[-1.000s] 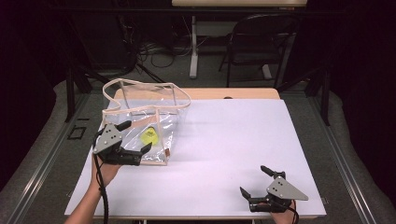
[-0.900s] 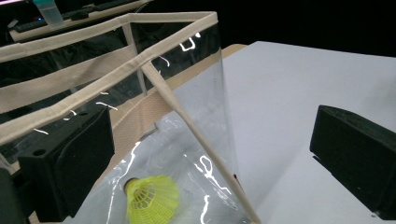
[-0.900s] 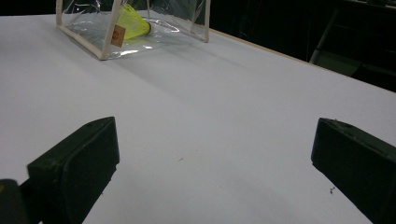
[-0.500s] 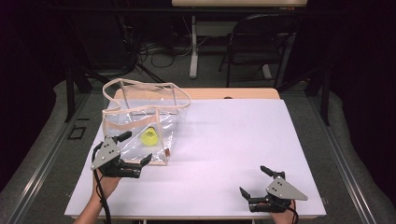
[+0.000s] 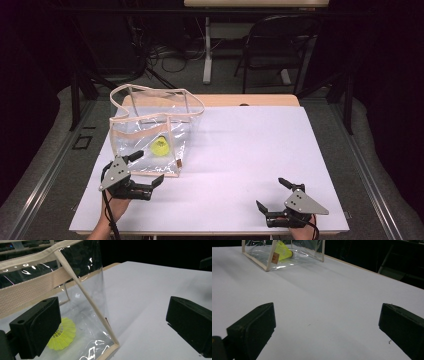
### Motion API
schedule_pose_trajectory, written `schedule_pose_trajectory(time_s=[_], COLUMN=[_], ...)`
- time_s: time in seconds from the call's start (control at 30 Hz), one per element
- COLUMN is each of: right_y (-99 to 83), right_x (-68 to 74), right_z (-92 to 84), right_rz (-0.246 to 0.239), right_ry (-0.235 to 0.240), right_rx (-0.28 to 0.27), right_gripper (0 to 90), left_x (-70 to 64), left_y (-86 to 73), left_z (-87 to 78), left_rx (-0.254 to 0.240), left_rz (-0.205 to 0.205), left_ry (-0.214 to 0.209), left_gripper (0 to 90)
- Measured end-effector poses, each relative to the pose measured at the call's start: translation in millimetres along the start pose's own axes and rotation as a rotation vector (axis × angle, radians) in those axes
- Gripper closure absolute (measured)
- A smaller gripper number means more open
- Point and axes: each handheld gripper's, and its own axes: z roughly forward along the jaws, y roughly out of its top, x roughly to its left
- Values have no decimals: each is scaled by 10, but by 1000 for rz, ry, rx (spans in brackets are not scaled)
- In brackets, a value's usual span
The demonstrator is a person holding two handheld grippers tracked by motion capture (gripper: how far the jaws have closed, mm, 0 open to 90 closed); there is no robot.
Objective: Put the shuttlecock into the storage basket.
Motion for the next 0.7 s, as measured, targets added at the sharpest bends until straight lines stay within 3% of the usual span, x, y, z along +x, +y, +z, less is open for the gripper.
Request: schedule_pose_trajectory(time_s=[0.7], right_y=[0], right_x=[10], right_z=[8], right_rz=[-1], right_ry=[3], right_rx=[3], right_gripper=[3], left_x=[-149], left_y=[-326], left_z=[19], left_rx=[10], left_rz=[-14], left_ry=[-44], left_gripper=[0])
